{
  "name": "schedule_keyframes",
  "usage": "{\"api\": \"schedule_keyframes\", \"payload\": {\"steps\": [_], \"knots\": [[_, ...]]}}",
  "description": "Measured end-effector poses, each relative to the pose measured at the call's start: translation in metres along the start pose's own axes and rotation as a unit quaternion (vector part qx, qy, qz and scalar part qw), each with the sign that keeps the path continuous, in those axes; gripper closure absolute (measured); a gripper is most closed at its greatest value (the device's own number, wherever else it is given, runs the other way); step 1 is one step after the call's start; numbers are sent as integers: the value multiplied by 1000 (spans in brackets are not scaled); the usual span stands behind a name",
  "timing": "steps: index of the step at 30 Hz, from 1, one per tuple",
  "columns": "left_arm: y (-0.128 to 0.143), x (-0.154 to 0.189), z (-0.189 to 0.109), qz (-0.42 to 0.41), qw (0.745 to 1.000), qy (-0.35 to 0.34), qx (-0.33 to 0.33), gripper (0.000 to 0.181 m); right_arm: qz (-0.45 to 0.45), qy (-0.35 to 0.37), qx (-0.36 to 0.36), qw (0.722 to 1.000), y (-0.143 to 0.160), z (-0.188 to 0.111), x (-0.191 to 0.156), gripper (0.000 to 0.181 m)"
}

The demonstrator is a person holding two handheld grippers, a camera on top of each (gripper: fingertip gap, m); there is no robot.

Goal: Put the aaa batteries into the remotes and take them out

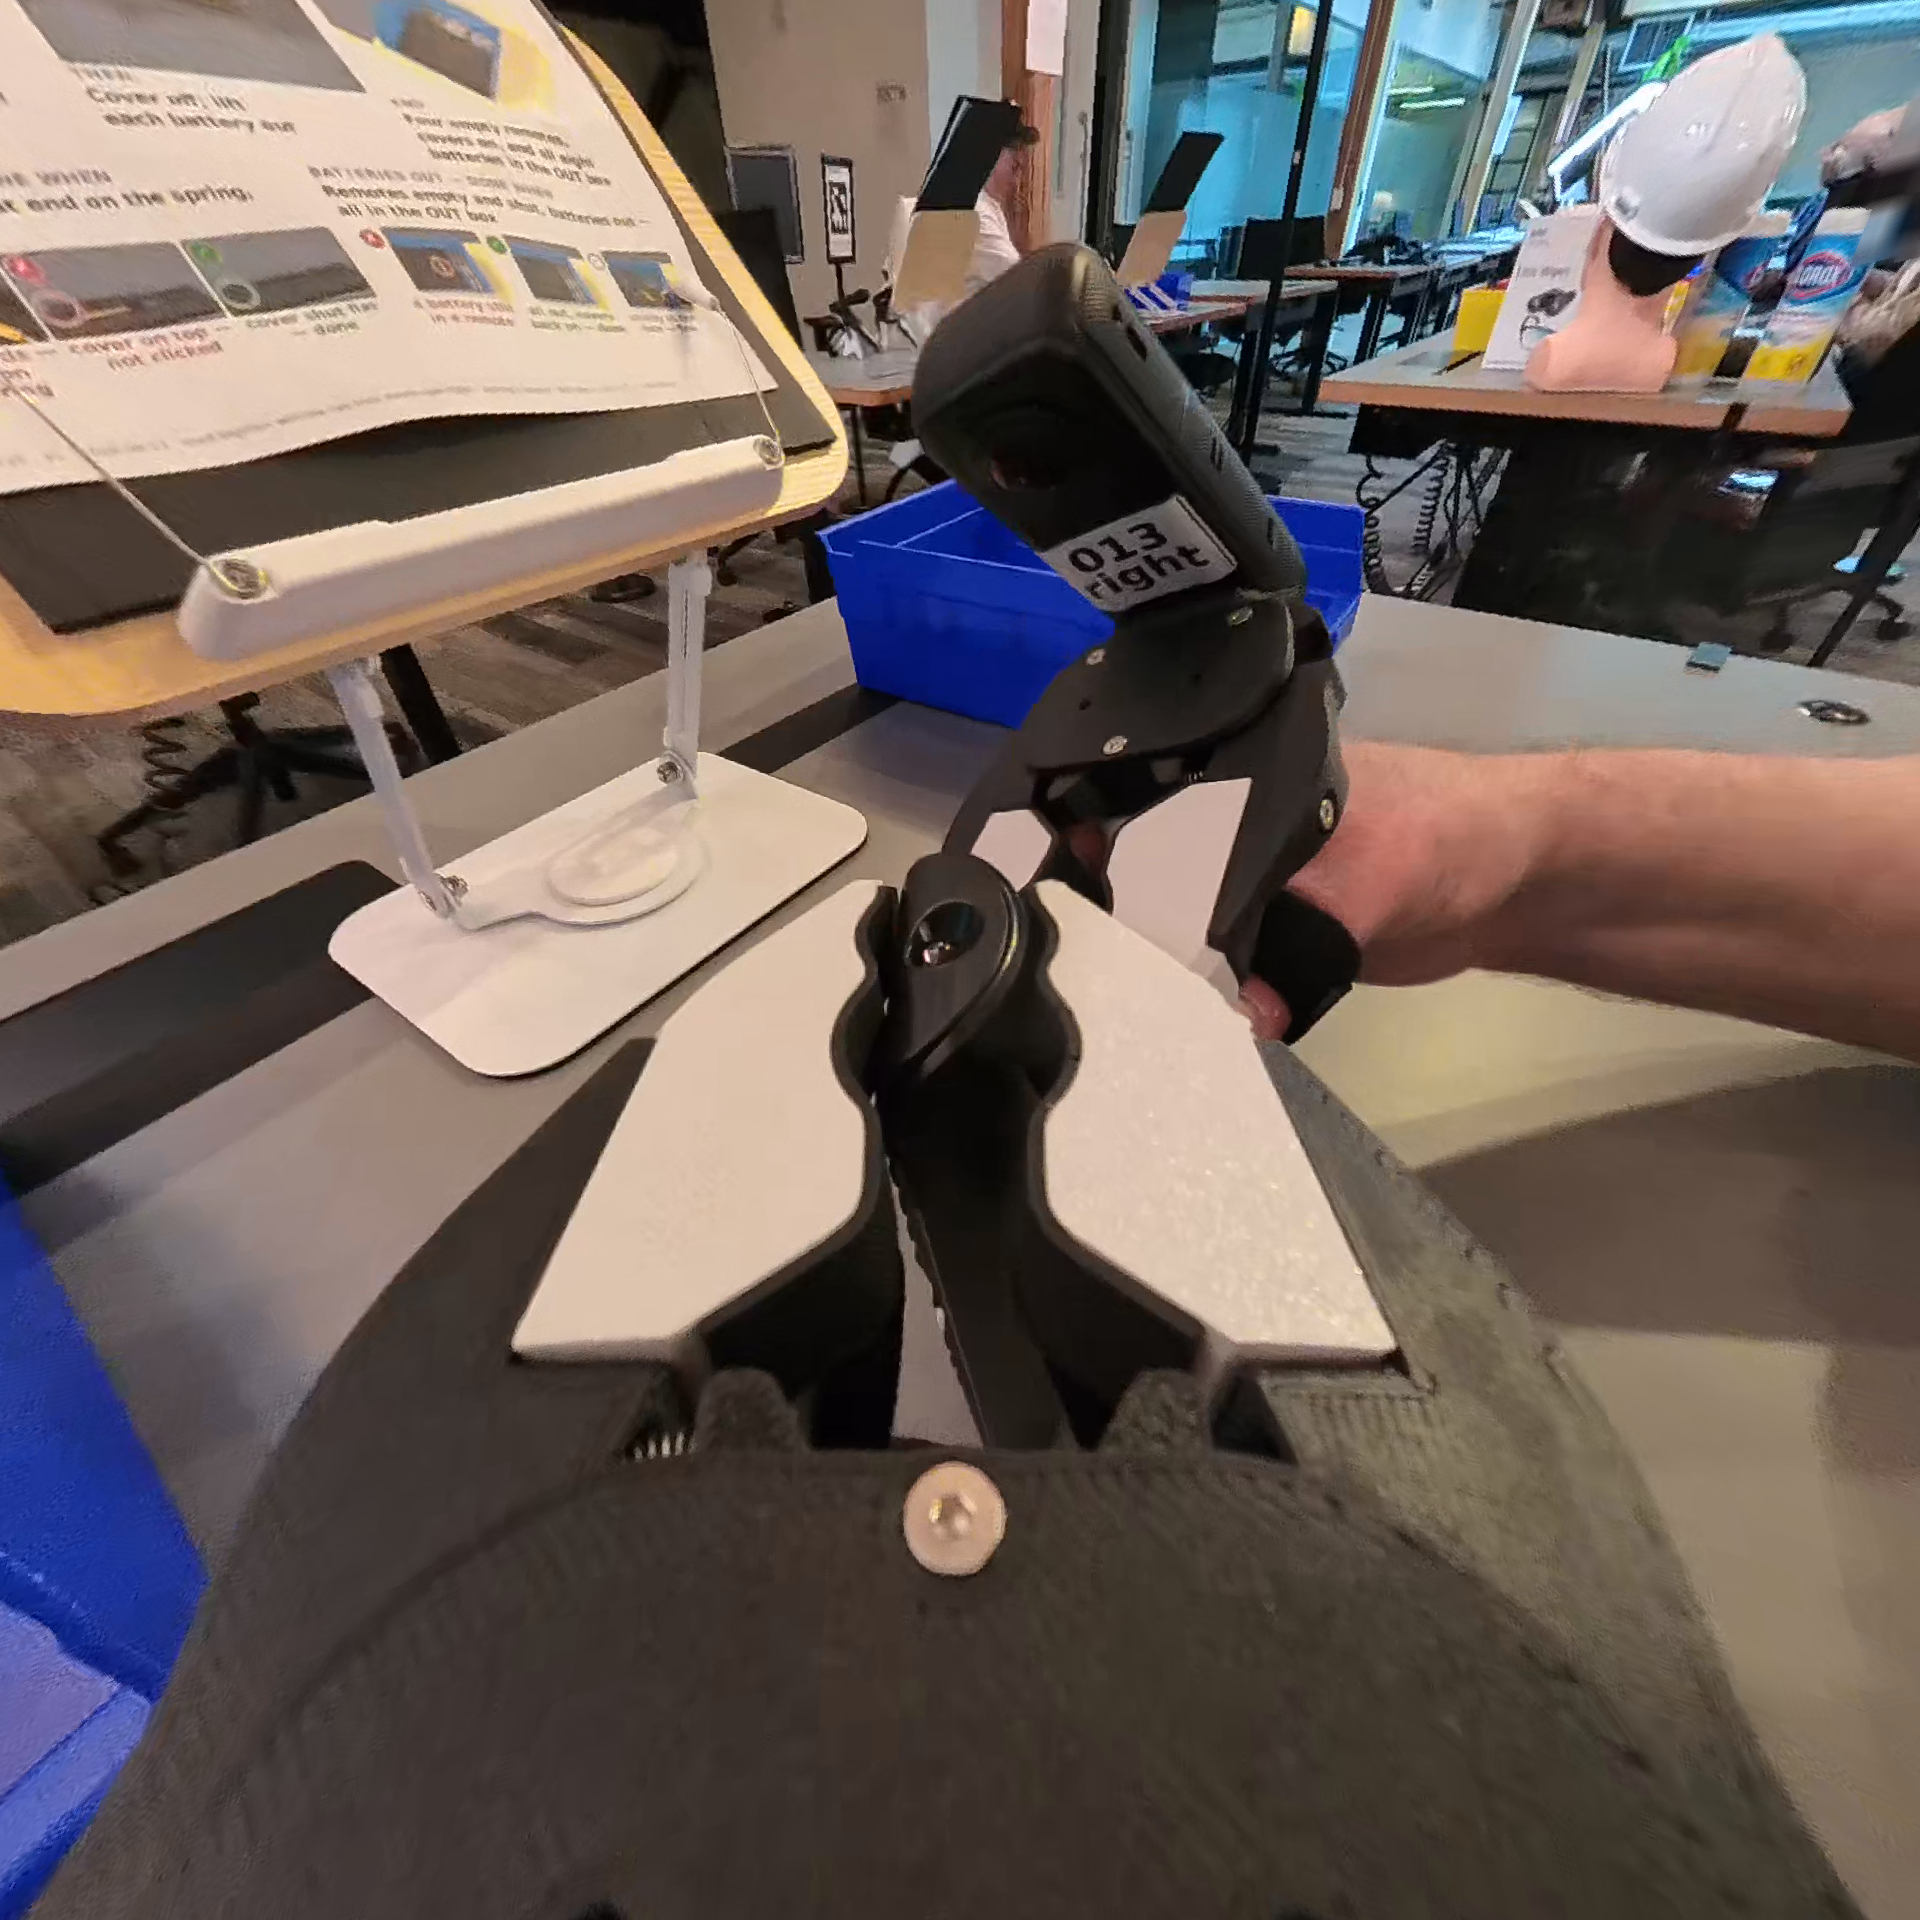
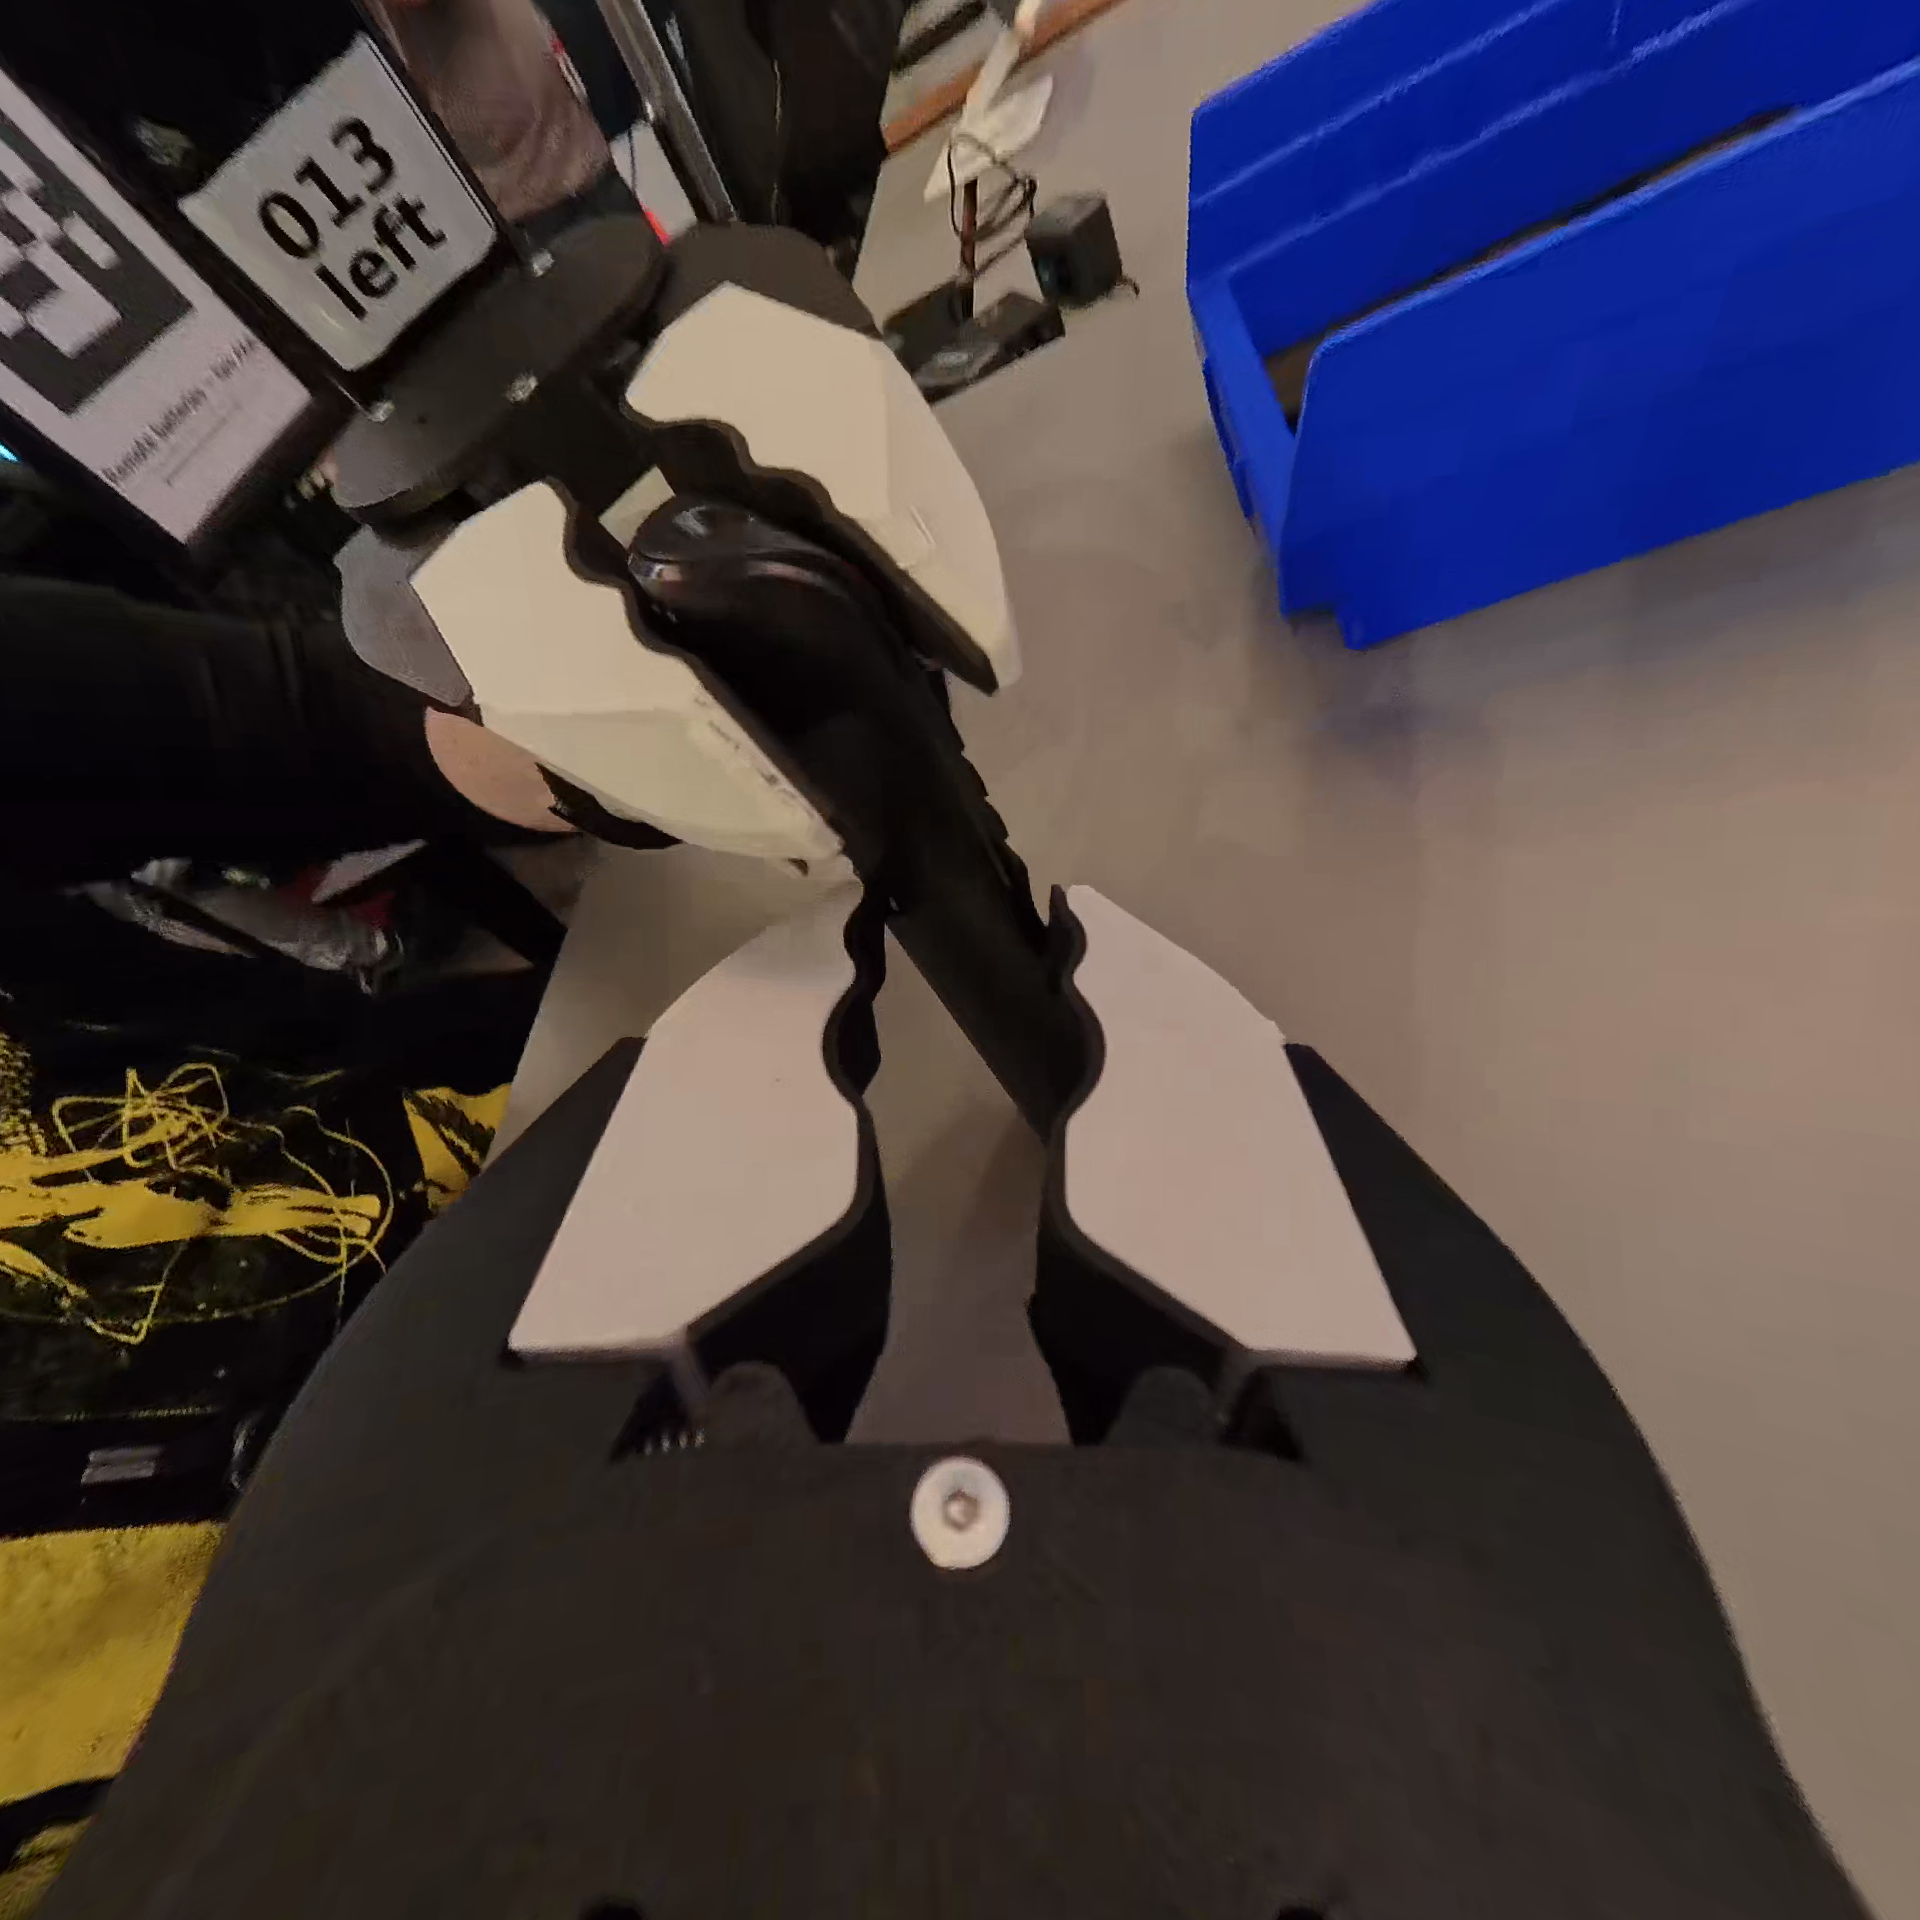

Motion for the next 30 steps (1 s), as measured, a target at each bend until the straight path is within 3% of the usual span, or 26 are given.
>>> {"api": "schedule_keyframes", "payload": {"steps": [6,16,30], "knots": [[2,1,-4,-12,1000,-12,12,158,11,-7,30,999,3,2,-1,153],[12,4,-11,-62,995,-60,40,158,65,-42,166,983,28,9,0,151],[18,5,-21,-78,991,-106,41,159,62,-55,104,991,21,17,5,148]]}}
Point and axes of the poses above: each gripper's, where its closed fingertips meet, z out along the fingers, y out of its underside, x = y × z across the jaws, the point moved 9 cm from there along -z, back along the fingers, and after that the axes turned 15 degrees about z, right-handed, at the moved point
